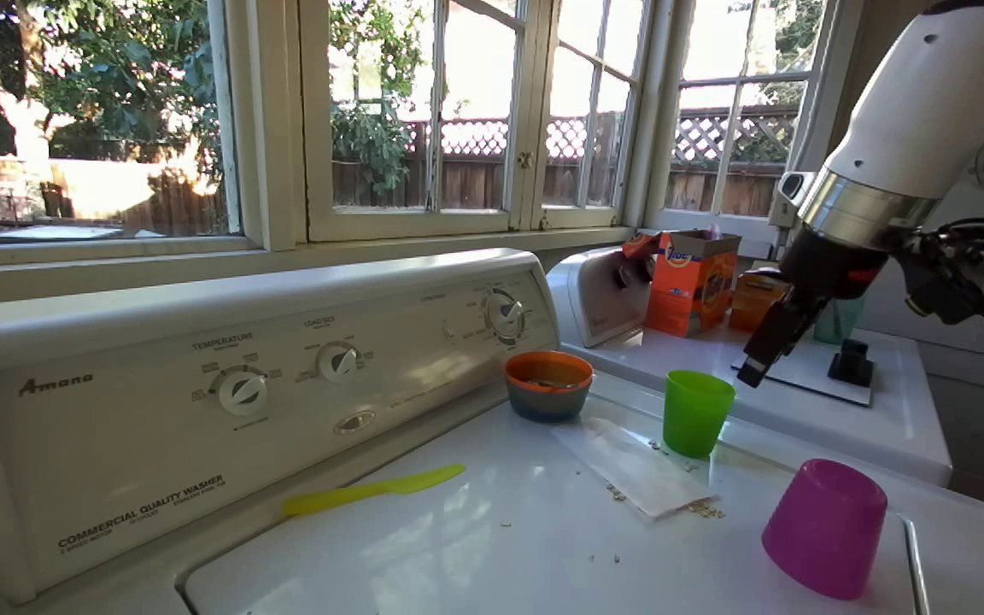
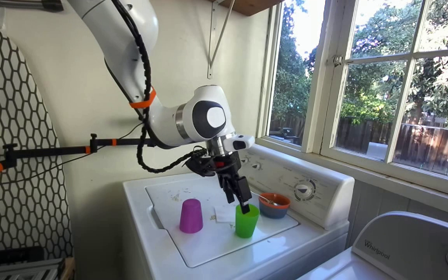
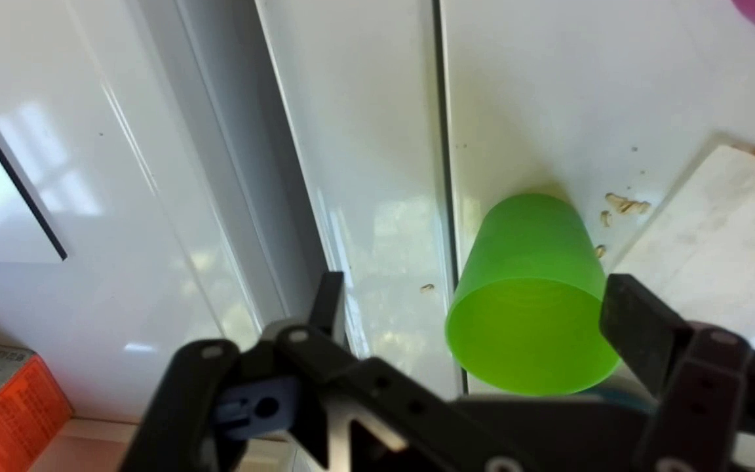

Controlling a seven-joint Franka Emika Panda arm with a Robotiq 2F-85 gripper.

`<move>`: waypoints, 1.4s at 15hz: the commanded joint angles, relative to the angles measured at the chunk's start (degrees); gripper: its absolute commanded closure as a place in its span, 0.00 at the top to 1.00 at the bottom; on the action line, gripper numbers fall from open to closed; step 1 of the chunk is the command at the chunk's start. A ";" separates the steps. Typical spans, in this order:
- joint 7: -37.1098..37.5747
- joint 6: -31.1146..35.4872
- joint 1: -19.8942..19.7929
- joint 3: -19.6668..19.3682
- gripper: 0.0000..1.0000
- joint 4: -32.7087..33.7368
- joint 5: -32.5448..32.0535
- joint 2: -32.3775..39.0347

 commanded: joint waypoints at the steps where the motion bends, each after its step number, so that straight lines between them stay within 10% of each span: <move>1: 5.50 0.88 0.36 -0.36 1.00 2.73 -5.25 3.43; 21: 7.46 1.66 1.60 -1.00 1.00 8.62 -12.99 8.66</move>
